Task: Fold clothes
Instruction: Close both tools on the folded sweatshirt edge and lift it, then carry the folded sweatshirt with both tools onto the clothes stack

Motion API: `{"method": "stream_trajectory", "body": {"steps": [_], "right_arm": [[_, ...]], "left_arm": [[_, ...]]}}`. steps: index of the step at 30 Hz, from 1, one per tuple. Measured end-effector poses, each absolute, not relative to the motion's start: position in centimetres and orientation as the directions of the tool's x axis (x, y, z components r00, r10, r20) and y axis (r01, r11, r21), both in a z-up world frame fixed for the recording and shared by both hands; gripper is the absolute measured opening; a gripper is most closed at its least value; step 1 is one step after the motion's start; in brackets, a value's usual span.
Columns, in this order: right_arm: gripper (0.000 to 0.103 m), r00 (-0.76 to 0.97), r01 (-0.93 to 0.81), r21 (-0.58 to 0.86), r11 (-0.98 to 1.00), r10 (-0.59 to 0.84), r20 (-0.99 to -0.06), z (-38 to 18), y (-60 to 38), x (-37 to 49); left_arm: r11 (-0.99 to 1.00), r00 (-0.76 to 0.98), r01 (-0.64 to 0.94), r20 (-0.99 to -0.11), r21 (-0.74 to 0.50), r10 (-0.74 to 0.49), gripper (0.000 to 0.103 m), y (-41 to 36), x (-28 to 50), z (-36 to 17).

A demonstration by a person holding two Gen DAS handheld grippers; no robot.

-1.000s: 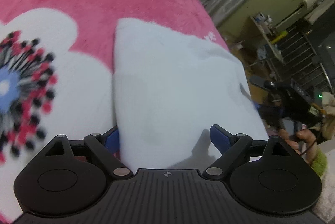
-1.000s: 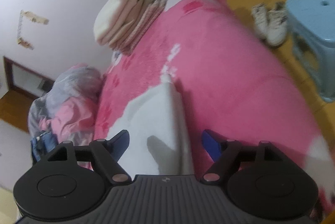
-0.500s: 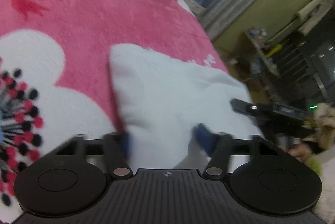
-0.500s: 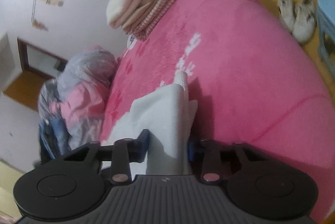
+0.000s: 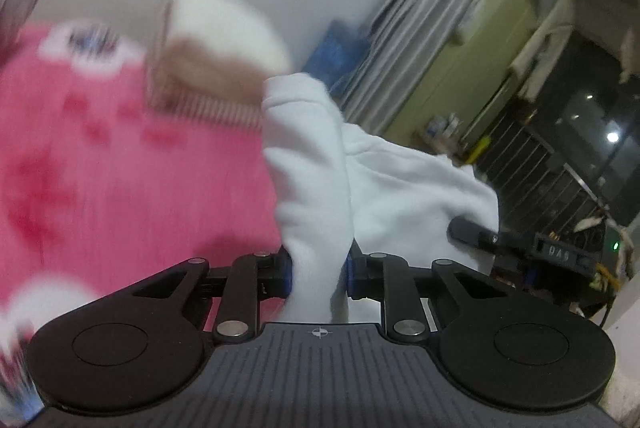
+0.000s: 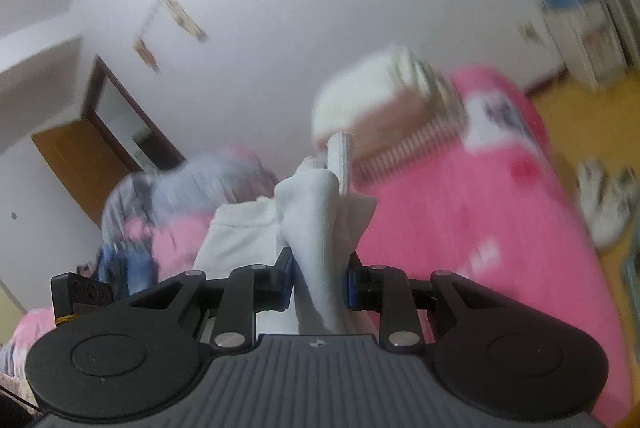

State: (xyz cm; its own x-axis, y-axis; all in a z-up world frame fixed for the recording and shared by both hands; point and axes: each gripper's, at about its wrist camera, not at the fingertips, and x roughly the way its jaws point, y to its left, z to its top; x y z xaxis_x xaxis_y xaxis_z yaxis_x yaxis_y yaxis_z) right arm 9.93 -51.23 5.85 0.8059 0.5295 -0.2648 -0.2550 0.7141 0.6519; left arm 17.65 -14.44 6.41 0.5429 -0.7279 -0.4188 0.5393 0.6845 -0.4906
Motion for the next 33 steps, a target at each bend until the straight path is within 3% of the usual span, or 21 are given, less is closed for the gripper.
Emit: {"method": "stream_trajectory", "body": {"steps": [10, 18, 26, 33], "right_arm": [[0.026, 0.853, -0.409, 0.508, 0.758, 0.515, -0.082, 20.0, -50.1, 20.5], [0.026, 0.86, -0.441, 0.429, 0.788, 0.508, -0.049, 29.0, -49.1, 30.6], [0.026, 0.856, -0.417, 0.461, 0.783, 0.51, -0.091, 30.2, -50.4, 40.5], [0.026, 0.817, -0.344, 0.558, 0.755, 0.534, -0.219, 24.3, -51.7, 50.8]], "left_arm": [[0.732, 0.708, 0.583, -0.221, -0.352, -0.671, 0.02, -16.2, 23.8, 19.3], [0.779, 0.767, 0.545, -0.191, -0.31, -0.612, 0.02, -16.8, 31.1, 25.8], [0.762, 0.744, 0.554, -0.212, -0.335, -0.634, 0.02, -18.1, 40.9, 25.1], [0.785, 0.722, 0.446, -0.346, -0.429, -0.599, 0.02, -20.4, 48.4, 20.2]]}}
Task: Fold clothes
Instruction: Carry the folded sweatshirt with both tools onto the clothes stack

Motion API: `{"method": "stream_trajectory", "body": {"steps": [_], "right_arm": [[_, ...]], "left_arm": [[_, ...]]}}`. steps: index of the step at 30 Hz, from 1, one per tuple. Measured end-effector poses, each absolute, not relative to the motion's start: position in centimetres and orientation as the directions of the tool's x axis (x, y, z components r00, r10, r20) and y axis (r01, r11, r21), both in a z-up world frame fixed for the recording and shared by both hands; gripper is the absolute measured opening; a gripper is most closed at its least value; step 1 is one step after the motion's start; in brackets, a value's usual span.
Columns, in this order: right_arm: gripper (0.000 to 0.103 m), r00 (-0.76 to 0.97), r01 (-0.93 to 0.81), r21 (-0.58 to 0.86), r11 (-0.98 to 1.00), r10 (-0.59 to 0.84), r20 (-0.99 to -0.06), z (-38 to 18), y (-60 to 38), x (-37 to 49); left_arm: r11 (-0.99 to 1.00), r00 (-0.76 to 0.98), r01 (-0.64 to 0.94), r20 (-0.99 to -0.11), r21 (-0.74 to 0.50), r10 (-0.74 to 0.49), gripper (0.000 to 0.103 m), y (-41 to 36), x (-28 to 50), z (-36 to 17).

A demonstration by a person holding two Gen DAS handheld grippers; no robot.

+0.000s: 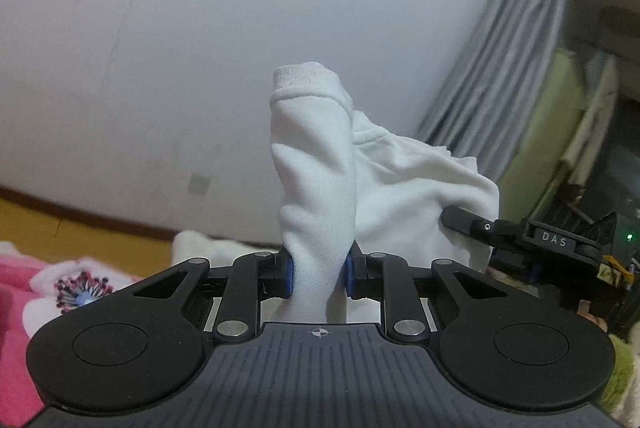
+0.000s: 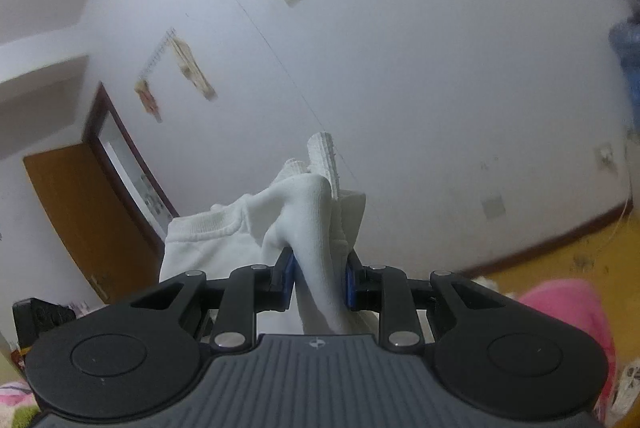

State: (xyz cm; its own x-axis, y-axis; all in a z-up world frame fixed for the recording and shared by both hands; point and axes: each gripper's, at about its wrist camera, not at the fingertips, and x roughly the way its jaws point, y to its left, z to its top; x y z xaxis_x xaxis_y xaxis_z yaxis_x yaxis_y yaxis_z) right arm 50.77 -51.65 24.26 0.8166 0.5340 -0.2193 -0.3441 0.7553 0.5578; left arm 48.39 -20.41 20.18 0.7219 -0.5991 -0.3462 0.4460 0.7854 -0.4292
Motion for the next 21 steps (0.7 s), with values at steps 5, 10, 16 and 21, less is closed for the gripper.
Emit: {"method": "stream_trajectory", "body": {"steps": [5, 10, 16, 21], "right_arm": [[0.026, 0.758, -0.285, 0.634, 0.719, 0.574, -0.31, 19.2, -53.0, 58.4], [0.026, 0.712, -0.26, 0.665, 0.701, 0.604, -0.358, 16.3, -53.6, 63.8], [0.035, 0.646, -0.098, 0.704, 0.703, 0.583, -0.492, 10.4, -55.4, 68.8], [0.041, 0.748, 0.07, 0.854, 0.516, 0.539, -0.387, 6.8, -60.8, 67.7]], "left_arm": [[0.807, 0.706, 0.339, -0.436, -0.483, -0.558, 0.02, -21.8, 53.4, 16.1], [0.799, 0.687, 0.265, -0.475, -0.54, -0.55, 0.021, -21.6, 57.3, 13.8], [0.776, 0.596, 0.089, -0.591, -0.624, -0.544, 0.052, -19.9, 62.2, 9.0], [0.675, 0.668, -0.09, -0.547, -0.732, -0.505, 0.058, -15.9, 63.0, 8.6]]}}
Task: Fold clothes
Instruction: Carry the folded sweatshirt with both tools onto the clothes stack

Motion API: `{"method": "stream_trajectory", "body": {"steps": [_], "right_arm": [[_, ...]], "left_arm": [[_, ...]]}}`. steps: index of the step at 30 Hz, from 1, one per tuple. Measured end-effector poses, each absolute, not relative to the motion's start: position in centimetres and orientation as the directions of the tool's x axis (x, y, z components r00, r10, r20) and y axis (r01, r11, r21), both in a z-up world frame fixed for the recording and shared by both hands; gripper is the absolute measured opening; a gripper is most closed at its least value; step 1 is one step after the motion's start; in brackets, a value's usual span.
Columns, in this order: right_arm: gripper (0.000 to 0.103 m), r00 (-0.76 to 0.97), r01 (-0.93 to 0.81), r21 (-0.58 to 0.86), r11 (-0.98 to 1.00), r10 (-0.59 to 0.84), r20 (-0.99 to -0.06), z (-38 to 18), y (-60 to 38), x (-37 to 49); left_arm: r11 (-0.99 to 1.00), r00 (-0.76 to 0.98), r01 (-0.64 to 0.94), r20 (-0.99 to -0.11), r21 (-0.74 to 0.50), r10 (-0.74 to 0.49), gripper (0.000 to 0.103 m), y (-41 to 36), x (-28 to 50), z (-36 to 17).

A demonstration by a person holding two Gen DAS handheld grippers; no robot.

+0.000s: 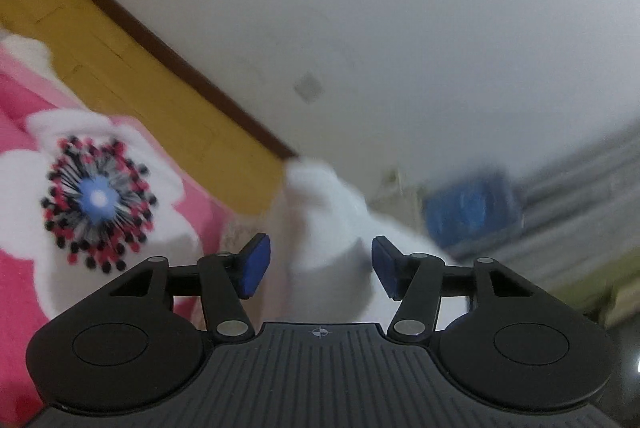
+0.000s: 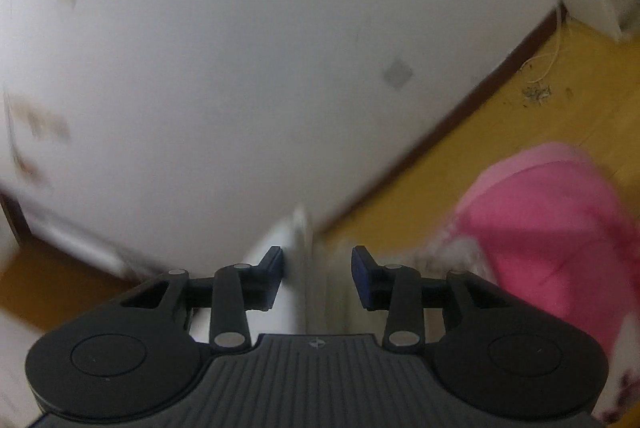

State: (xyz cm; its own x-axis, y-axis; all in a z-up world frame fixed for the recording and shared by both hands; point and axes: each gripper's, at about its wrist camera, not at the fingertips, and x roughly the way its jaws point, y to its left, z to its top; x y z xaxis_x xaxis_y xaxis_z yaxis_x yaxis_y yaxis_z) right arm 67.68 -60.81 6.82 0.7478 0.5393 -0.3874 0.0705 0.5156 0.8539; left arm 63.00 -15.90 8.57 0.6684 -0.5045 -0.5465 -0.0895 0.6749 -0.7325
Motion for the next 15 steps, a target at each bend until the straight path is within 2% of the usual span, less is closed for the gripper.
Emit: {"method": "stream_trajectory", "body": {"steps": [2, 5, 8, 10, 11, 13, 15], "right_arm": [[0.041, 0.792, 0.041, 0.851, 0.523, 0.502, -0.346, 8.2, -62.1, 66.2], [0.039, 0.76, -0.099, 0.789, 0.606, 0.558, -0.334, 11.4, -60.5, 65.9], [0.038, 0.681, -0.174, 0.714, 0.679, 0.607, -0.411, 12.2, -56.7, 68.0], [0.038, 0.621, -0.167, 0.691, 0.703, 0.619, -0.48, 10.9, -54.6, 69.6], [0.028, 0.599, -0.156, 0.681, 0.715, 0.617, -0.511, 10.2, -53.8, 70.2], [0.015, 0.612, -0.076, 0.676, 0.733, 0.57, -0.548, 8.9, -54.5, 70.2], [0.017, 0.67, -0.012, 0.68, 0.733, 0.511, -0.539, 9.6, -56.5, 68.2]], "left_arm": [[0.669, 0.738, -0.077, -0.494, -0.739, -0.46, 0.061, -14.9, 62.0, 10.3], [0.752, 0.757, 0.046, -0.468, -0.658, -0.456, 0.061, -16.9, 62.2, 13.1], [0.848, 0.674, 0.208, -0.557, -0.487, -0.485, 0.061, -22.3, 63.3, 14.3], [0.892, 0.618, 0.217, -0.651, -0.397, -0.44, 0.061, -25.1, 64.2, 13.1], [0.913, 0.61, 0.203, -0.684, -0.353, -0.4, 0.058, -25.9, 64.4, 12.5], [0.935, 0.654, 0.139, -0.679, -0.326, -0.334, 0.058, -25.2, 63.2, 13.0], [0.931, 0.686, 0.128, -0.647, -0.341, -0.331, 0.059, -24.1, 60.2, 14.8]]}}
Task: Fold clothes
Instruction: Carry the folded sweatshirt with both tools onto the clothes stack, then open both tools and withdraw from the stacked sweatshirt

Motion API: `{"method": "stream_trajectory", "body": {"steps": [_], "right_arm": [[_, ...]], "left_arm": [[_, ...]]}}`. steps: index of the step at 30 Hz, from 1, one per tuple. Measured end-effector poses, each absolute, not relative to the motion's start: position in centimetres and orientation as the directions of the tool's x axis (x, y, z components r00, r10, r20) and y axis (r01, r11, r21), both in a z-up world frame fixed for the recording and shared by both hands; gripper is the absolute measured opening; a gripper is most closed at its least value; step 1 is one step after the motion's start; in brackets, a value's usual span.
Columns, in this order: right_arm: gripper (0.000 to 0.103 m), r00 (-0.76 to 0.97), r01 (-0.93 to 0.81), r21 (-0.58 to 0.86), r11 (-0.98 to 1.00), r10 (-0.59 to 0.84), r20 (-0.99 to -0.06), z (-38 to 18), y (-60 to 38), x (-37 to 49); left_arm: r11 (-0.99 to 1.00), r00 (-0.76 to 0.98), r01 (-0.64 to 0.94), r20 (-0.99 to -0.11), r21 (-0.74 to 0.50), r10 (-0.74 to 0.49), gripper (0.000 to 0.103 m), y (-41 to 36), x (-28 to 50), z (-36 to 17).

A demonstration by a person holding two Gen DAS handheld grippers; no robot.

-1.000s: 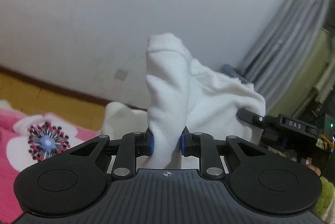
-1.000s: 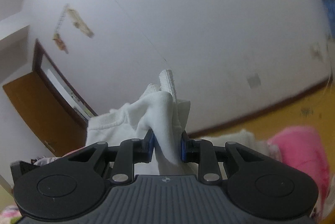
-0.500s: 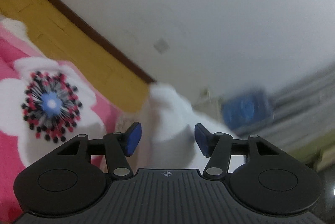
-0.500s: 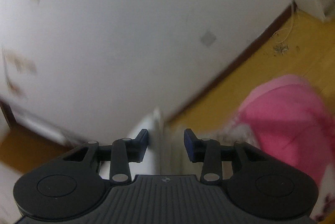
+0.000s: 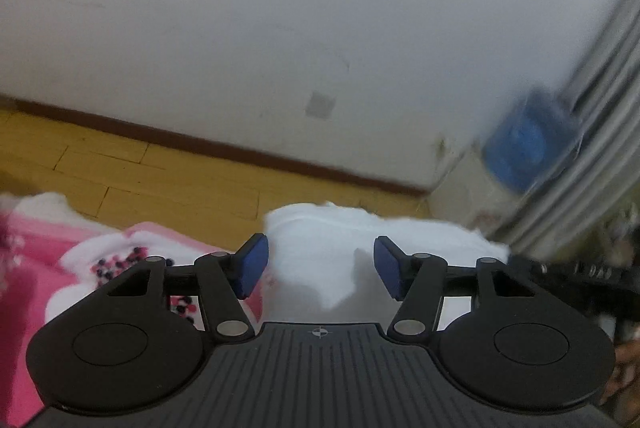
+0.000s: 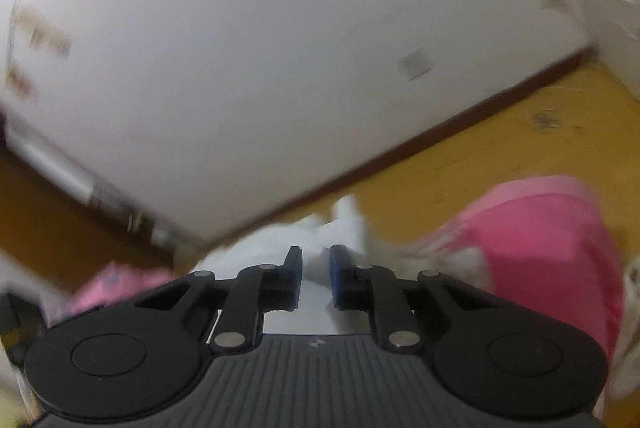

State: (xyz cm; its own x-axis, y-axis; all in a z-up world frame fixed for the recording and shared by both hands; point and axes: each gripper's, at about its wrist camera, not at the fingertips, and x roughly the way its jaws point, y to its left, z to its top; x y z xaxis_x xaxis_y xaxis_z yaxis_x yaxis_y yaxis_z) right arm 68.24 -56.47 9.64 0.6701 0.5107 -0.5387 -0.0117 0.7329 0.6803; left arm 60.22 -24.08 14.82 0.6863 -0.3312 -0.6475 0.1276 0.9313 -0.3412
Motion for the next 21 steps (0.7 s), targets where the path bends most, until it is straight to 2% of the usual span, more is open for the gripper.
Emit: {"method": "stream_trajectory", "body": {"steps": [2, 3, 5, 8, 10, 12, 17, 21], "right_arm": [[0.018, 0.704, -0.027, 0.616, 0.788, 0.452, -0.547, 11.6, -58.0, 64.8], [0.018, 0.702, -0.074, 0.598, 0.798, 0.468, -0.537, 12.8, -58.4, 63.0], [0.019, 0.656, -0.196, 0.577, 0.793, 0.544, -0.523, 14.9, -58.0, 59.3], [0.019, 0.552, -0.373, 0.48, 0.794, 0.605, -0.574, 15.3, -54.6, 54.3], [0.019, 0.492, -0.467, 0.408, 0.785, 0.613, -0.618, 14.9, -52.2, 51.4], [0.019, 0.473, -0.445, 0.353, 0.823, 0.551, -0.688, 12.8, -51.3, 50.3], [0.022, 0.461, -0.111, 0.23, 0.967, 0.255, -0.85, 9.5, -54.7, 46.4], [0.023, 0.458, -0.029, 0.26, 0.965, 0.244, -0.855, 11.6, -54.6, 39.6]], "left_arm": [[0.923, 0.708, 0.159, -0.612, -0.35, -0.354, 0.061, -22.8, 56.4, 17.1], [0.933, 0.706, 0.191, -0.618, -0.305, -0.347, 0.062, -21.2, 55.0, 17.3], [0.938, 0.675, 0.296, -0.655, -0.181, -0.339, 0.062, -21.1, 51.8, 17.7], [0.893, 0.598, 0.449, -0.736, -0.021, -0.318, 0.062, -23.9, 48.5, 15.0], [0.87, 0.58, 0.487, -0.774, 0.079, -0.254, 0.062, -25.3, 47.2, 12.3], [0.873, 0.58, 0.467, -0.794, 0.143, -0.181, 0.062, -25.3, 46.5, 10.4], [0.951, 0.592, 0.308, -0.785, 0.012, -0.182, 0.063, -20.3, 44.1, 13.2], [0.966, 0.623, 0.26, -0.765, 0.002, -0.166, 0.069, -17.9, 40.7, 15.6]]}}
